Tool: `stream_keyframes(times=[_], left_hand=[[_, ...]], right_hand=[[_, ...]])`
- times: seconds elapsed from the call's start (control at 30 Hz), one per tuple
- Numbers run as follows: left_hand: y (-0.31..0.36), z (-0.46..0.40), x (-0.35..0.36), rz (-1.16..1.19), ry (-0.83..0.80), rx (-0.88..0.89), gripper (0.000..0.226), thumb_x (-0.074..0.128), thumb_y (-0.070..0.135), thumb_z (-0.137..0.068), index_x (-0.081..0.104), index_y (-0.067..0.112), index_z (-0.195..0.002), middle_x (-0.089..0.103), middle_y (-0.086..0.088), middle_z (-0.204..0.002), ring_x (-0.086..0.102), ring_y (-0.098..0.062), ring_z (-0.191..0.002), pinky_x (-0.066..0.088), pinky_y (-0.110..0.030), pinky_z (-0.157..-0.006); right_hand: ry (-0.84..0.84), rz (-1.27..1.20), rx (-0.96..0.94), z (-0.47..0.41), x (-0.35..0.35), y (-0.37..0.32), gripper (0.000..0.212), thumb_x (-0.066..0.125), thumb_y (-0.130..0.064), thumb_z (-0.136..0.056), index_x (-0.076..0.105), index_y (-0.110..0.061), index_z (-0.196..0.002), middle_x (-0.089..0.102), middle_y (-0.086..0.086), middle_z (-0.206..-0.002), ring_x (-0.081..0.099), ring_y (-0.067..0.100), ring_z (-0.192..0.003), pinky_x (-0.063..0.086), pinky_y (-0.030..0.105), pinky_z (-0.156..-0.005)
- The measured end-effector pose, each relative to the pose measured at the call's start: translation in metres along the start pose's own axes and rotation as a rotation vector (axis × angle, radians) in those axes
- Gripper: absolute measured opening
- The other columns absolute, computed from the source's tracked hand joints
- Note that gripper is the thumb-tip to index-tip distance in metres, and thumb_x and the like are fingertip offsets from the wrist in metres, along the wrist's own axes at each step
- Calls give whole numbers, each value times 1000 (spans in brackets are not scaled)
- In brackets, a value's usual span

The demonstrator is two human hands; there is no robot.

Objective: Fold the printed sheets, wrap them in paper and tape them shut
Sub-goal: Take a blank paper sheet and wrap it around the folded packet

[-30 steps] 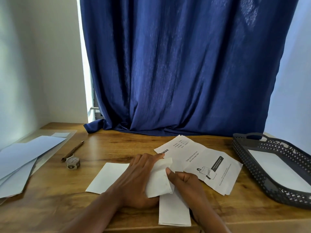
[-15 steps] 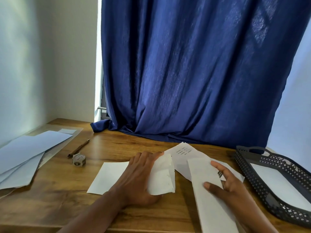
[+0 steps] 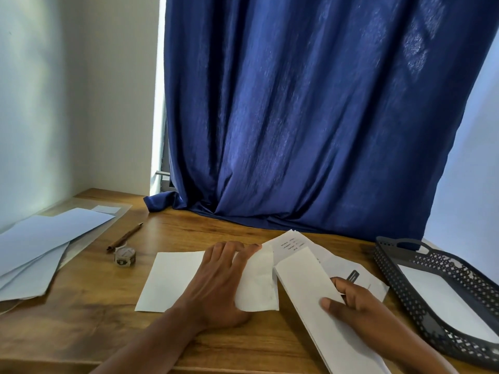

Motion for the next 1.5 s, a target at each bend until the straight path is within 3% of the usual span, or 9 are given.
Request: stream_keyframes(times=[0.07, 0.13, 0.33, 0.67, 0.87, 1.07, 1.2, 1.33, 1.5], left_hand=[[0, 0, 0, -1, 2, 5, 115, 66, 85, -63, 9, 41, -154, 30, 8, -148, 30, -13, -131, 28, -35, -115], [0, 0, 0, 7, 8, 11, 115, 67, 84, -64, 10, 41, -153, 30, 8, -147, 31, -13, -131, 29, -35, -115], [-1, 0, -1, 28, -2, 3, 114, 67, 84, -64, 7, 43, -151, 28, 9, -146, 29, -11, -130, 27, -34, -115], [3, 0, 1, -68, 8, 67, 114, 64, 86, -64, 13, 39, -154, 32, 5, -144, 35, -17, -128, 30, -38, -112], [5, 0, 0, -65, 18, 87, 111, 63, 88, -65, 14, 40, -153, 34, 6, -143, 39, -17, -127, 36, -44, -112], [7, 0, -1, -65, 4, 113, 109, 66, 83, -68, 13, 42, -153, 34, 5, -146, 35, -17, -130, 31, -42, -114], [9, 0, -2, -59, -11, 128, 109, 68, 81, -68, 10, 44, -153, 33, 4, -147, 37, -18, -131, 30, -42, -115], [8, 0, -2, -84, 8, 133, 111, 67, 82, -66, 12, 42, -153, 34, 5, -145, 36, -17, -129, 28, -38, -114], [3, 0, 0, -45, -14, 78, 112, 66, 83, -66, 7, 44, -152, 33, 6, -146, 37, -19, -131, 32, -40, -114]], right_hand=[[-1, 30, 18, -1, 1, 1, 50, 56, -59, -92, 43, -42, -138, 52, -21, -139, 54, 0, -117, 43, 31, -111], [-2, 94, 37, -4, 0, 5, 54, 54, -53, -97, 40, -36, -147, 47, -18, -146, 49, 2, -120, 40, 30, -113], [-15, 138, 32, -8, -6, 11, 70, 52, -67, -88, 39, -34, -148, 45, -16, -152, 49, 10, -134, 40, 36, -115], [-142, 163, -19, -10, -6, 3, 24, 55, -46, -100, 51, -48, -124, 45, -30, -134, 55, -5, -111, 47, 16, -97], [-242, 300, -74, -17, -12, -3, 68, 58, -76, -80, 50, -44, -140, 43, -28, -148, 47, 0, -131, 40, 33, -115], [-283, 360, -114, -21, -16, -32, 36, 57, -49, -98, 61, -37, -131, 58, -24, -133, 59, 0, -115, 48, 22, -99], [-188, 419, -166, -38, -11, -54, 26, 72, -49, -88, 66, -40, -112, 63, -22, -113, 59, 2, -104, 48, 20, -85], [73, 465, -165, -54, 3, -68, 48, 84, -61, -64, 59, -42, -100, 61, -20, -98, 57, 3, -92, 49, 26, -73], [220, 516, -214, -60, 29, -77, 47, 74, -63, -74, 52, -41, -111, 67, -16, -107, 60, 6, -91, 51, 26, -74]])
Point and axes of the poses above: each hand's wrist, its own z-axis away from the middle knuckle, its own x-axis out of the palm, y = z × x, the point moved 2 cm from there along -z, towards the middle knuckle
